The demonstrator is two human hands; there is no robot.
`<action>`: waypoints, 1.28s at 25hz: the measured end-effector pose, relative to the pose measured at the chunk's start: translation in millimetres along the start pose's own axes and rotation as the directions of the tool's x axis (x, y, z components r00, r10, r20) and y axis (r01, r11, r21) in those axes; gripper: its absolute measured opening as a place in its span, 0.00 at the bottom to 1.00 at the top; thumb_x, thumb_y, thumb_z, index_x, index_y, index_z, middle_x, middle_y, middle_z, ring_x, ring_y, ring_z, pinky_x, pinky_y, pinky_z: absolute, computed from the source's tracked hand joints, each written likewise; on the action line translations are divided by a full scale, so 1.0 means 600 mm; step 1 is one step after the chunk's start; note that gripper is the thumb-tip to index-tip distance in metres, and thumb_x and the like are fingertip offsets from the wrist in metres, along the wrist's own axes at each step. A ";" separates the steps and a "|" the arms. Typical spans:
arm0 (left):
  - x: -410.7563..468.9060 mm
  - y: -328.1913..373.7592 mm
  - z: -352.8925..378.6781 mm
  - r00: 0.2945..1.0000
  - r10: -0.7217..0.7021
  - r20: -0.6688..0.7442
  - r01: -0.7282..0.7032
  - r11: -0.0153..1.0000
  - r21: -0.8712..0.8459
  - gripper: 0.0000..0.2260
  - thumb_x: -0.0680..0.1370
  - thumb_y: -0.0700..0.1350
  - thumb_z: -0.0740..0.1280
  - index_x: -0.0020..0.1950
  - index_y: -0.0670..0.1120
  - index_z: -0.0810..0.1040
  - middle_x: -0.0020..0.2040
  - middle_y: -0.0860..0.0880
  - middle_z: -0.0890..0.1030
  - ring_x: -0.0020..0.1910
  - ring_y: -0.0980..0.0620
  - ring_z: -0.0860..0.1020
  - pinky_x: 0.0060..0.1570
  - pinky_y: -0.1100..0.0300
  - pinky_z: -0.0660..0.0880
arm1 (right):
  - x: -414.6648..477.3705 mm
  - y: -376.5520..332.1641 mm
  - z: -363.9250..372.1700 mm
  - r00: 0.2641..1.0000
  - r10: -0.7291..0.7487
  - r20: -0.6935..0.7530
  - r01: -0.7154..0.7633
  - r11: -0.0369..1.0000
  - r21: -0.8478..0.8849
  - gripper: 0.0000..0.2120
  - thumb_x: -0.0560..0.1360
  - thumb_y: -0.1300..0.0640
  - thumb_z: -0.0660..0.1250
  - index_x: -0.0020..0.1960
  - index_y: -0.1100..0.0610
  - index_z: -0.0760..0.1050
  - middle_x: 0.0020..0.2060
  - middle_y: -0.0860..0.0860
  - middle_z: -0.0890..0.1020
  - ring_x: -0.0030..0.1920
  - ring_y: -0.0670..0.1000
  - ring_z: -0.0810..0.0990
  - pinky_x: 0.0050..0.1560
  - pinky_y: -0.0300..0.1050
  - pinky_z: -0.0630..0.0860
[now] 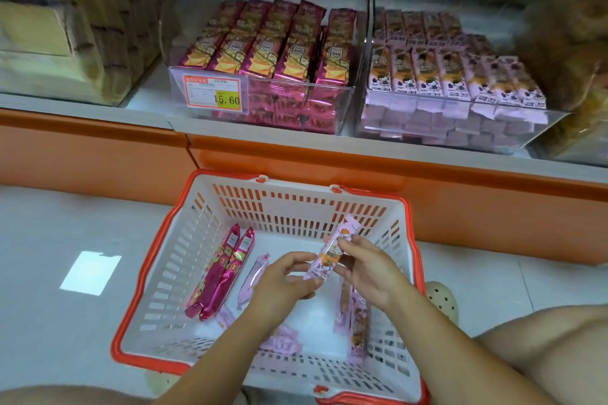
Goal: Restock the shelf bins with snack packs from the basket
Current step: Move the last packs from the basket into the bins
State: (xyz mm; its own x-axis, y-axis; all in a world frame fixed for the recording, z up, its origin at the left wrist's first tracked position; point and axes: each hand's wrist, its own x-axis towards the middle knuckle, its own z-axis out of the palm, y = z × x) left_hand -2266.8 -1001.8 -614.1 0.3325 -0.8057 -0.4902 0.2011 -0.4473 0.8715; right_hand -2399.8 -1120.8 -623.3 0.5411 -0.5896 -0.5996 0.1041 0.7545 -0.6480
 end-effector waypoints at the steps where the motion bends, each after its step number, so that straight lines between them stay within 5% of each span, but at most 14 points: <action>1: -0.002 0.001 0.001 1.000 -0.007 0.003 0.007 1.000 -0.008 0.14 0.72 0.36 0.73 0.55 0.49 0.80 0.51 0.50 0.81 0.44 0.51 0.83 0.45 0.58 0.81 | -0.003 -0.001 0.000 1.000 0.000 -0.004 0.000 1.000 0.004 0.09 0.78 0.66 0.62 0.56 0.62 0.75 0.55 0.60 0.82 0.51 0.55 0.81 0.47 0.47 0.82; 7: -0.016 0.018 0.007 1.000 0.008 0.016 -0.008 1.000 -0.019 0.17 0.73 0.36 0.73 0.58 0.51 0.79 0.52 0.46 0.82 0.44 0.49 0.84 0.45 0.59 0.80 | -0.031 -0.017 0.021 1.000 -0.020 -0.008 0.020 0.999 -0.036 0.14 0.77 0.65 0.64 0.62 0.58 0.73 0.50 0.57 0.83 0.49 0.55 0.82 0.48 0.47 0.80; 11: -0.033 0.098 0.017 0.971 0.234 -0.053 -0.232 0.972 0.044 0.21 0.70 0.34 0.74 0.54 0.59 0.81 0.47 0.52 0.84 0.42 0.50 0.84 0.43 0.59 0.80 | -0.098 -0.084 0.082 0.970 -0.231 0.073 0.242 0.895 -0.376 0.21 0.76 0.65 0.66 0.66 0.50 0.72 0.45 0.50 0.84 0.50 0.53 0.83 0.52 0.47 0.80; 15: -0.047 0.275 0.024 0.764 0.645 -0.031 -0.623 0.748 0.230 0.21 0.69 0.38 0.75 0.54 0.62 0.82 0.50 0.58 0.83 0.46 0.58 0.82 0.40 0.70 0.76 | -0.177 -0.269 0.128 0.813 -0.575 0.092 0.523 0.654 -0.546 0.21 0.73 0.61 0.71 0.60 0.43 0.73 0.47 0.46 0.84 0.50 0.46 0.82 0.54 0.40 0.78; 18: -0.023 0.407 0.031 0.536 0.844 0.022 -0.750 0.463 0.473 0.17 0.73 0.53 0.67 0.62 0.60 0.77 0.58 0.64 0.78 0.58 0.64 0.76 0.55 0.69 0.73 | -0.184 -0.419 0.116 0.629 -0.777 0.009 0.583 0.464 -0.667 0.15 0.73 0.58 0.71 0.55 0.44 0.72 0.45 0.45 0.84 0.48 0.44 0.83 0.48 0.40 0.77; 20: 0.022 0.471 0.043 0.479 0.874 0.081 -0.686 0.314 0.656 0.20 0.77 0.55 0.62 0.69 0.57 0.70 0.66 0.61 0.73 0.65 0.63 0.70 0.64 0.65 0.66 | -0.150 -0.497 0.098 0.549 -0.835 -0.051 0.525 0.391 -0.756 0.15 0.74 0.58 0.70 0.59 0.50 0.72 0.46 0.47 0.84 0.47 0.48 0.83 0.46 0.45 0.77; 24: 0.113 0.496 0.064 0.639 0.754 0.153 -0.564 0.323 0.760 0.24 0.80 0.57 0.55 0.76 0.56 0.59 0.74 0.55 0.65 0.72 0.54 0.66 0.66 0.59 0.65 | -0.069 -0.601 0.064 0.457 -0.870 -0.185 0.263 0.330 -0.907 0.20 0.76 0.56 0.67 0.67 0.54 0.70 0.56 0.55 0.82 0.49 0.55 0.81 0.49 0.46 0.76; 30: 0.136 0.485 0.062 0.615 0.778 0.127 -0.582 0.339 0.739 0.24 0.80 0.58 0.53 0.76 0.59 0.58 0.75 0.60 0.63 0.72 0.57 0.65 0.66 0.59 0.67 | 0.036 -0.642 0.033 0.601 -0.766 -0.228 -0.292 0.056 -0.955 0.12 0.79 0.55 0.62 0.59 0.58 0.77 0.55 0.56 0.80 0.53 0.55 0.79 0.46 0.41 0.72; 32: 0.130 0.485 0.064 0.608 0.782 0.138 -0.588 0.326 0.740 0.24 0.79 0.58 0.53 0.76 0.60 0.58 0.74 0.61 0.63 0.72 0.57 0.65 0.66 0.59 0.67 | 0.053 -0.635 0.028 0.664 -0.712 -0.228 -0.358 -0.035 -0.933 0.13 0.81 0.56 0.58 0.59 0.59 0.77 0.57 0.55 0.80 0.57 0.55 0.79 0.50 0.41 0.73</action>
State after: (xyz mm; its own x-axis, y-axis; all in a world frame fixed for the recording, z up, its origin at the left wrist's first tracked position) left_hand -2217.8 -1209.8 -398.2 0.2318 -0.8931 0.3856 -0.8122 0.0405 0.5820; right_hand -2408.1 -1422.5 -387.6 0.0949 -0.9945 -0.0438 -0.9760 -0.0843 -0.2007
